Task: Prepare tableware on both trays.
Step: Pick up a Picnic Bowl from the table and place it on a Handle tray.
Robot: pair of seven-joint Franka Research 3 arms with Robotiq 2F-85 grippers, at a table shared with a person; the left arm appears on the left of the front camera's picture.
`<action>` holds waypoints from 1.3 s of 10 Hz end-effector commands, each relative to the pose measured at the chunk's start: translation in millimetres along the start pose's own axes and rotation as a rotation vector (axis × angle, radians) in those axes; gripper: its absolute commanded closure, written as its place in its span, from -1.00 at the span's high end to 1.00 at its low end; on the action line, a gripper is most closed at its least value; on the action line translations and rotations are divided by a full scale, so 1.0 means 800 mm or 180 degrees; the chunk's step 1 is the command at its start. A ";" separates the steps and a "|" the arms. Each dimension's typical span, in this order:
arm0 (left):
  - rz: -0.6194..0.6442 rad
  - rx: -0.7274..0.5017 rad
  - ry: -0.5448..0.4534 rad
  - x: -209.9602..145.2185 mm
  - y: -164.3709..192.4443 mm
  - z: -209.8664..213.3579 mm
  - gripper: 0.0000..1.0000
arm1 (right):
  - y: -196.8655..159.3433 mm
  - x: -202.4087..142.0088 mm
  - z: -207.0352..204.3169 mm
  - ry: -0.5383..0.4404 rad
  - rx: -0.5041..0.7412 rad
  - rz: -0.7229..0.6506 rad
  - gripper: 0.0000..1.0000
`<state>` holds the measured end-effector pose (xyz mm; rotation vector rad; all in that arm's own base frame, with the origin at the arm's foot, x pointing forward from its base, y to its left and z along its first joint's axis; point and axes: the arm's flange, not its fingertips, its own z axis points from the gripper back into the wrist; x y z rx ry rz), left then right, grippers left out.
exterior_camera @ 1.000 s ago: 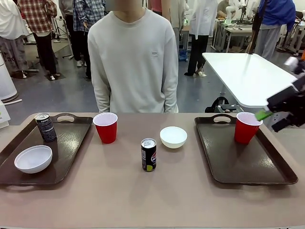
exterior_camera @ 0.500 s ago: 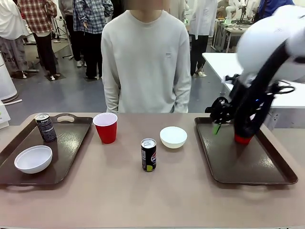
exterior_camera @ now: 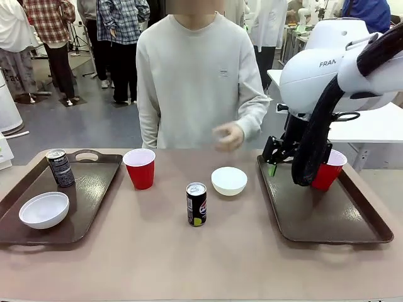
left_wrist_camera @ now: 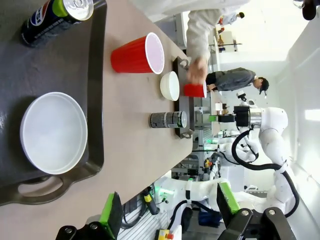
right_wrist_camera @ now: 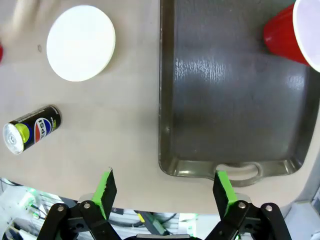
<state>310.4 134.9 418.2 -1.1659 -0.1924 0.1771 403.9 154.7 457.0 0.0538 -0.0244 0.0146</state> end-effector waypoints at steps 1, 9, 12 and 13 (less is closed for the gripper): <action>-0.0012 -0.0074 -0.0037 0.001 -0.002 0.000 1.00 | 0.006 0.002 -0.003 -0.0010 -0.0022 0.0015 1.00; -0.0012 -0.0074 -0.0037 0.001 -0.002 0.000 1.00 | -0.011 -0.111 0.013 0.0182 -0.0221 0.0830 1.00; -0.0012 -0.0074 -0.0037 0.001 -0.002 0.000 1.00 | 0.002 -0.087 -0.017 0.0331 -0.0179 0.0847 1.00; -0.0012 -0.0074 -0.0037 0.001 -0.002 0.000 1.00 | 0.008 -0.079 -0.024 0.0313 -0.0157 0.0836 1.00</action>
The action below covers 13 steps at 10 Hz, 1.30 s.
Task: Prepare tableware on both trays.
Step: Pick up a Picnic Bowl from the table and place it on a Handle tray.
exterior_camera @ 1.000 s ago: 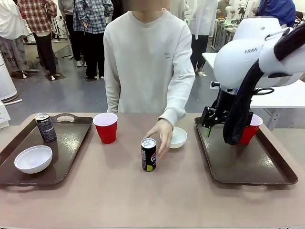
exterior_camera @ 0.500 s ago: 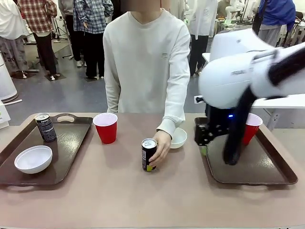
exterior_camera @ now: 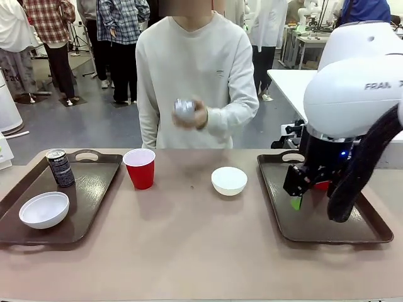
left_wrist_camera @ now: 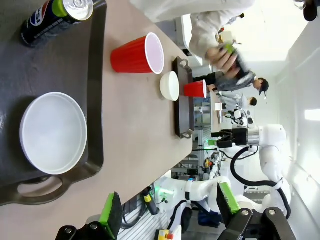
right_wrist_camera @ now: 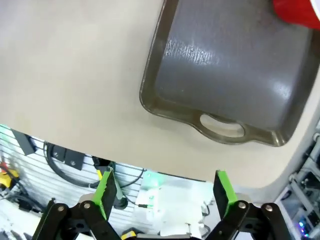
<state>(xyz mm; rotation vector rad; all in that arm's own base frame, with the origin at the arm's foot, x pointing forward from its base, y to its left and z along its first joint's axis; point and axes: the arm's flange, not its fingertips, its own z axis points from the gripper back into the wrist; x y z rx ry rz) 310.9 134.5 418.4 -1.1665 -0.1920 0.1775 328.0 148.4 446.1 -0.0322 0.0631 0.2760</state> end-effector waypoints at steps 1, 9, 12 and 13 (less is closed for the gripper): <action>-0.0013 -0.0073 -0.0037 0.000 -0.002 0.000 1.00 | 0.017 0.043 -0.016 -0.0188 0.0248 -0.0079 1.00; -0.0013 -0.0073 -0.0037 0.000 -0.002 0.000 1.00 | 0.086 0.091 -0.037 -0.0215 -0.0092 -0.0812 1.00; -0.0013 -0.0073 -0.0037 0.000 -0.002 0.000 1.00 | 0.114 -0.022 0.003 -0.0571 -0.0213 -0.0443 1.00; -0.0013 -0.0073 -0.0037 0.000 -0.002 0.000 1.00 | 0.111 -0.015 -0.002 -0.0504 -0.0125 -0.0494 1.00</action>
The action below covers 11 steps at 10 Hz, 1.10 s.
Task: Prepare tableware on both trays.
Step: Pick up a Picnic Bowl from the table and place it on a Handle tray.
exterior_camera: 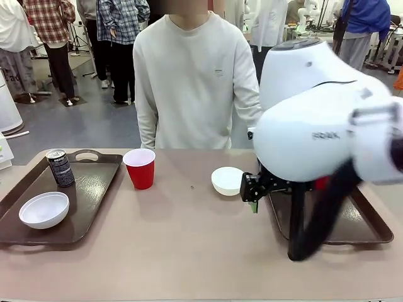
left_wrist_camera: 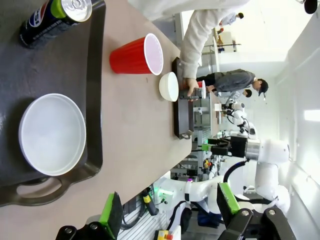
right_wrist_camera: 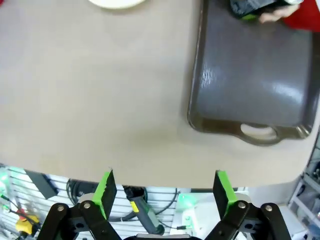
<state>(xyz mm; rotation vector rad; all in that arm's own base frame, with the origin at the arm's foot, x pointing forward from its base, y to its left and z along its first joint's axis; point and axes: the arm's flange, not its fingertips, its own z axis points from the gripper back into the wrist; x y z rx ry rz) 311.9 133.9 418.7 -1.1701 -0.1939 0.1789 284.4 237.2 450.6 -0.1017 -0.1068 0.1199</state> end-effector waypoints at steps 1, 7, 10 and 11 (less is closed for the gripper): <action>-0.0015 -0.0061 -0.0030 -0.001 -0.001 0.001 1.00 | -0.009 0.010 -0.023 0.0082 0.0131 -0.0004 1.00; -0.0015 -0.0061 -0.0030 -0.001 -0.001 0.001 1.00 | -0.022 0.140 -0.063 -0.0315 0.0672 -0.0510 1.00; -0.0015 -0.0061 -0.0030 -0.001 -0.001 0.001 1.00 | -0.025 0.213 -0.104 -0.0527 0.0706 -0.0565 1.00; -0.0015 -0.0061 -0.0030 -0.001 -0.001 0.001 1.00 | -0.017 0.229 -0.115 -0.0623 0.0785 -0.0544 1.00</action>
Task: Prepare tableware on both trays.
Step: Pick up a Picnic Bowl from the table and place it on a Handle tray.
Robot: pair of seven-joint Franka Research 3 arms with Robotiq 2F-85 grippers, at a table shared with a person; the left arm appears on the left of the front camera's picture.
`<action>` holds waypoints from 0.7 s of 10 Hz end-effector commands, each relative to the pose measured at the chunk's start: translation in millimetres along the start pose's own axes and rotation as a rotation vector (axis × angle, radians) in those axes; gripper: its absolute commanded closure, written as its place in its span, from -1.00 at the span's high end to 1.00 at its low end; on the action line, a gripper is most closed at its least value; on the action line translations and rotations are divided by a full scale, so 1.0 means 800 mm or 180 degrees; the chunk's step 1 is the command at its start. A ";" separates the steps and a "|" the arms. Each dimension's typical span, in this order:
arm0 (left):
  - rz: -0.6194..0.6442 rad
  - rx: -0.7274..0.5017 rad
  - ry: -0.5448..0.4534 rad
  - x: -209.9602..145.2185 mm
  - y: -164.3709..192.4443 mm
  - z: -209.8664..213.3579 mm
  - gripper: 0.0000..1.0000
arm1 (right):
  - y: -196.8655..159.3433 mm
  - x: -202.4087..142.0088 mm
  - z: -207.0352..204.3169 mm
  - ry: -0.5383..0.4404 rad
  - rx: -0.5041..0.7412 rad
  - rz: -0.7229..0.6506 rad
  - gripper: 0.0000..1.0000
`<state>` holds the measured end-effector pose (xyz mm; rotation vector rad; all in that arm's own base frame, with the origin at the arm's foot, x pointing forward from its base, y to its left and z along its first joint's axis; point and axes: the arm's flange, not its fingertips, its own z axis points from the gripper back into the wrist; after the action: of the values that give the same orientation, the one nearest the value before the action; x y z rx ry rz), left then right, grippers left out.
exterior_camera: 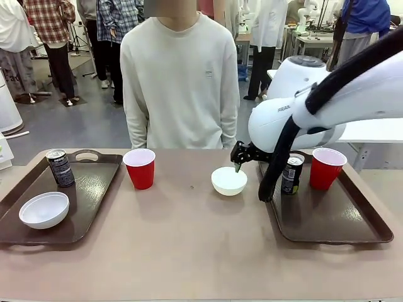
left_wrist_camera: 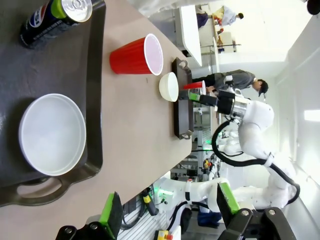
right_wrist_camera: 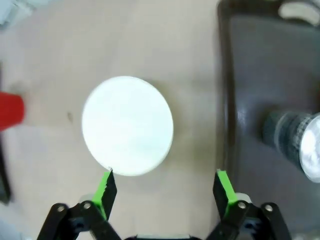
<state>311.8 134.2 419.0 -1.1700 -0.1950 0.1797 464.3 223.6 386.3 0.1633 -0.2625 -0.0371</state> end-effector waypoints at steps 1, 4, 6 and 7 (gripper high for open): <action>-0.0015 -0.0061 -0.0026 -0.001 -0.001 0.001 1.00 | 0.024 0.022 -0.030 -0.0132 -0.0039 0.0035 1.00; -0.0015 -0.0061 -0.0026 -0.001 -0.001 0.001 1.00 | 0.031 0.035 -0.053 -0.0078 -0.0257 0.0070 -0.12; -0.0015 -0.0061 -0.0026 -0.001 -0.001 0.001 1.00 | 0.025 0.036 -0.054 -0.0046 -0.0276 0.0010 -1.00; -0.0015 -0.0061 -0.0026 -0.001 -0.001 0.001 1.00 | 0.021 0.035 -0.056 -0.0019 -0.0269 0.0001 -0.23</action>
<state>311.8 134.2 419.0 -1.1700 -0.1949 0.1798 500.2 237.3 355.2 0.1000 -0.2715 -0.0160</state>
